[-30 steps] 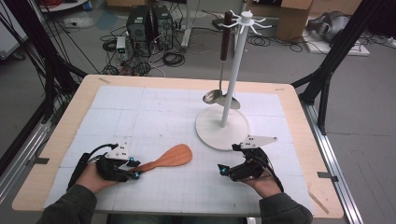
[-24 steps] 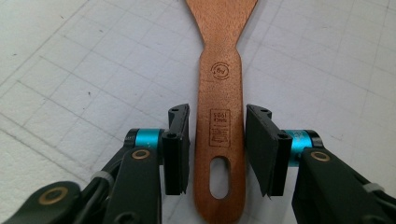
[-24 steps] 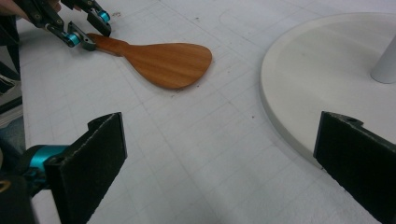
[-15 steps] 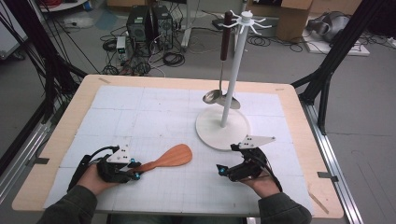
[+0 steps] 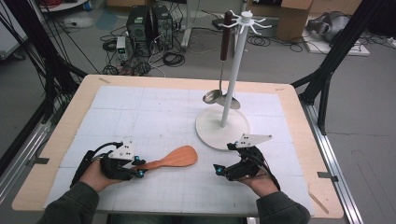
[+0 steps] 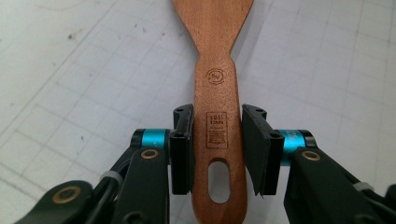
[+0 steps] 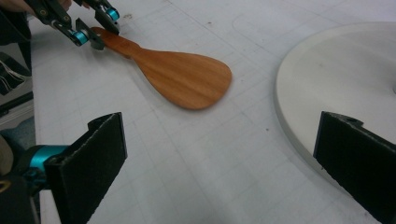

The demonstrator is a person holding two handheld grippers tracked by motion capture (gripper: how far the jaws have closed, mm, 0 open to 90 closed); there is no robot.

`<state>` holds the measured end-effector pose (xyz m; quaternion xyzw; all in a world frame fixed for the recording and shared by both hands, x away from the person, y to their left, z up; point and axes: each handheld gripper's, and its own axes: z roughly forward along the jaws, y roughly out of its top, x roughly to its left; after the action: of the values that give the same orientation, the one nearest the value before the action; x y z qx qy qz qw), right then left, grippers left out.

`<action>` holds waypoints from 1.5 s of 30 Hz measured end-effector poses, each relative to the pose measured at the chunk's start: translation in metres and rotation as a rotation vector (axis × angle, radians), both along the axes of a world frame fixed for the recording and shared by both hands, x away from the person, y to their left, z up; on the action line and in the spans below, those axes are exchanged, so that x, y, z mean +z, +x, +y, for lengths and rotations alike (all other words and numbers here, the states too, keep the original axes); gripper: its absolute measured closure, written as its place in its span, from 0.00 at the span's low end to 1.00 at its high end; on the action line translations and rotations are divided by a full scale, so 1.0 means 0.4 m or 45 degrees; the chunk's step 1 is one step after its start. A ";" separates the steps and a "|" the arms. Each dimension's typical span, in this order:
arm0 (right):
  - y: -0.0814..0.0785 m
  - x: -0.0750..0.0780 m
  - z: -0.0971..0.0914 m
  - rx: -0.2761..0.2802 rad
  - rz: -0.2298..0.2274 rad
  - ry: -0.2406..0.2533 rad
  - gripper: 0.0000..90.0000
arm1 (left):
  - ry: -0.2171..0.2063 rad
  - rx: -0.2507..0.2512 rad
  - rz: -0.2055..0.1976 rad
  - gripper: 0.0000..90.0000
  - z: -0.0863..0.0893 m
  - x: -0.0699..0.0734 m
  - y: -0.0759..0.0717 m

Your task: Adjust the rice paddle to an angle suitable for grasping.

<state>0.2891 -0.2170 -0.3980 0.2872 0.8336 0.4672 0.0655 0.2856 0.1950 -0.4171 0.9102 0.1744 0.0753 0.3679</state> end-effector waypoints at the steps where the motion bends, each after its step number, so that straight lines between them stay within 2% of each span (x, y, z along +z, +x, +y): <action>1: 0.001 0.003 0.004 0.010 -0.005 -0.004 0.02 | -0.005 -0.008 0.000 0.73 -0.004 0.003 0.001; 11: 0.017 0.025 0.077 0.114 -0.012 -0.039 0.02 | 0.005 -0.084 0.001 0.73 -0.047 0.032 0.006; 14: 0.024 0.026 0.104 0.148 -0.007 -0.051 0.02 | 0.026 -0.108 0.002 0.73 -0.058 0.040 0.008; 24: 0.045 0.008 0.175 0.252 0.013 -0.119 0.02 | 0.042 -0.155 0.001 0.73 -0.091 0.067 0.011; 31: 0.055 -0.001 0.208 0.300 0.030 -0.131 0.06 | 0.072 -0.198 -0.010 0.73 -0.117 0.086 0.011; 34: 0.057 -0.006 0.221 0.327 0.045 -0.144 0.06 | 0.070 -0.208 -0.020 0.73 -0.128 0.089 0.013; 39: 0.061 -0.019 0.245 0.379 0.062 -0.166 0.07 | 0.076 -0.222 -0.008 0.73 -0.141 0.087 0.014; 41: 0.066 -0.025 0.257 0.404 0.065 -0.173 0.09 | 0.079 -0.232 -0.004 0.73 -0.146 0.089 0.015; 43: 0.070 -0.031 0.269 0.432 0.079 -0.180 0.22 | 0.084 -0.240 0.002 0.73 -0.152 0.092 0.015; 45: 0.073 -0.038 0.284 0.461 0.088 -0.192 0.22 | 0.084 -0.247 -0.008 0.73 -0.160 0.098 0.015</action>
<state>0.3182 -0.1034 -0.4130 0.1429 0.9060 0.3975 -0.0271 0.2916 0.1309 -0.3779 0.9342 0.0815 0.0479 0.3439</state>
